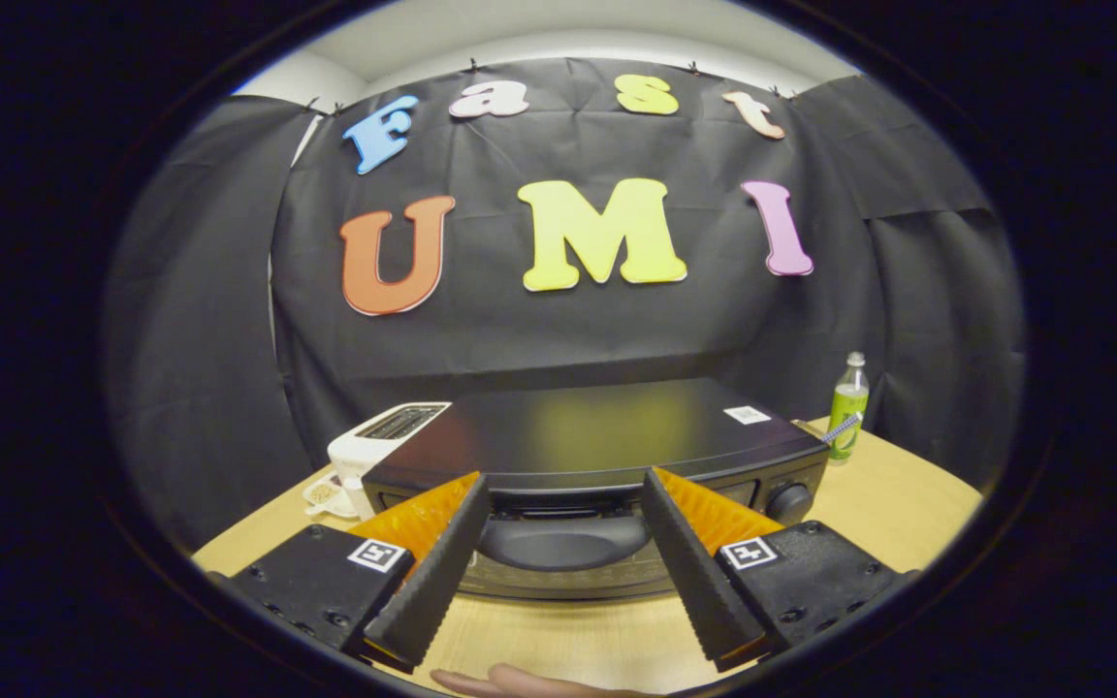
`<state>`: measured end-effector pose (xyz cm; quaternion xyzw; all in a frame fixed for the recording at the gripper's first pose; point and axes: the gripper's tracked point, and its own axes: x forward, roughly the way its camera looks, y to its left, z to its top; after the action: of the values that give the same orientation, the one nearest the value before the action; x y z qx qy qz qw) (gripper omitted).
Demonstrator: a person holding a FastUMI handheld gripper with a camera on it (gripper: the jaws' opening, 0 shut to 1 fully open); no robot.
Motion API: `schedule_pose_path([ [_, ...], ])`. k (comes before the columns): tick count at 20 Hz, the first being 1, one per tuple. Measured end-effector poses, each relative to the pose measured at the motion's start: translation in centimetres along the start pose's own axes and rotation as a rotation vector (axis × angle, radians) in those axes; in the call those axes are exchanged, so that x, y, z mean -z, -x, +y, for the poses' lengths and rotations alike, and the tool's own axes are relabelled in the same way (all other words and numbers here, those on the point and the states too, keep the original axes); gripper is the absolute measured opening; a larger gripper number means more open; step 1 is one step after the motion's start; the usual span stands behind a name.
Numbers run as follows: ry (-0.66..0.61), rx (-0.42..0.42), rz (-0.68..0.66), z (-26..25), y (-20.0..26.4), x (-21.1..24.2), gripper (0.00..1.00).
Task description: Open the toaster oven, put the food inside, and close the toaster oven door.
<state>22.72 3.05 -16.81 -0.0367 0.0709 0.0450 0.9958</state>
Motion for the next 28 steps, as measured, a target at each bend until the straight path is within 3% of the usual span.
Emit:
schedule_pose_path([
  [4, 0.081, 0.032, 0.002, 0.1, -0.3, 0.6, 1.00],
  [16, 0.060, 0.058, 0.048, 0.0, 3.2, 2.7, 1.00],
  [28, 0.036, 0.071, 0.317, -0.3, 8.1, 9.9, 1.00],
])
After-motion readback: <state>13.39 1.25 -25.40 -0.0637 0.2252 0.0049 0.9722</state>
